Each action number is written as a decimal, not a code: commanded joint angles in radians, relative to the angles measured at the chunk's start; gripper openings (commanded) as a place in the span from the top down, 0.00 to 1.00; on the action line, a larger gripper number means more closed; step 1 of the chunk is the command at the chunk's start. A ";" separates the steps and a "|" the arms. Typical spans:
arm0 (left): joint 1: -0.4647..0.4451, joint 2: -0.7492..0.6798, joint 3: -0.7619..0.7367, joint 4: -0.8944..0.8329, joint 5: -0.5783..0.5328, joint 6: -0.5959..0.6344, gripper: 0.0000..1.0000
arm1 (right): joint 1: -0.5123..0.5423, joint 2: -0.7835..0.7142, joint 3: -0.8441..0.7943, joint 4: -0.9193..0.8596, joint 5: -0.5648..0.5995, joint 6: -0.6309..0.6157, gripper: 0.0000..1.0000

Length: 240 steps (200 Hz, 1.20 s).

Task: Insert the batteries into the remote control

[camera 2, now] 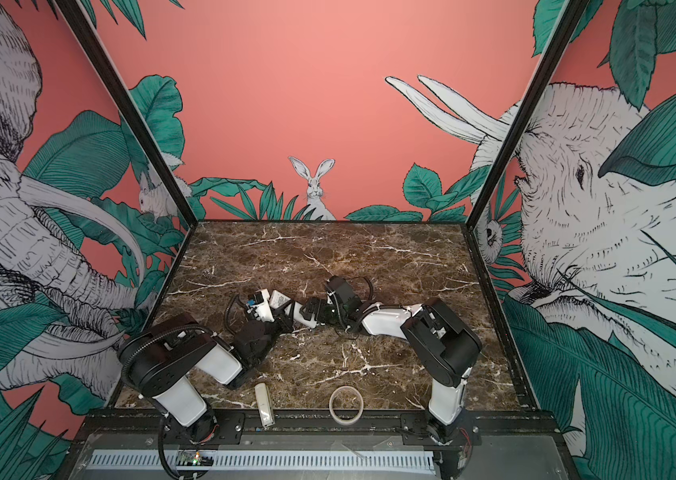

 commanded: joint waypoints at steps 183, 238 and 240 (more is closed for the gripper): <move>-0.119 -0.032 0.013 -0.366 0.058 0.162 1.00 | 0.106 0.174 0.450 -0.858 0.481 -0.314 0.01; -0.124 -0.031 0.021 -0.385 0.046 0.162 1.00 | 0.107 0.160 0.491 -0.924 0.540 -0.344 0.01; -0.124 -0.031 0.021 -0.385 0.046 0.162 1.00 | 0.107 0.159 0.491 -0.924 0.541 -0.344 0.01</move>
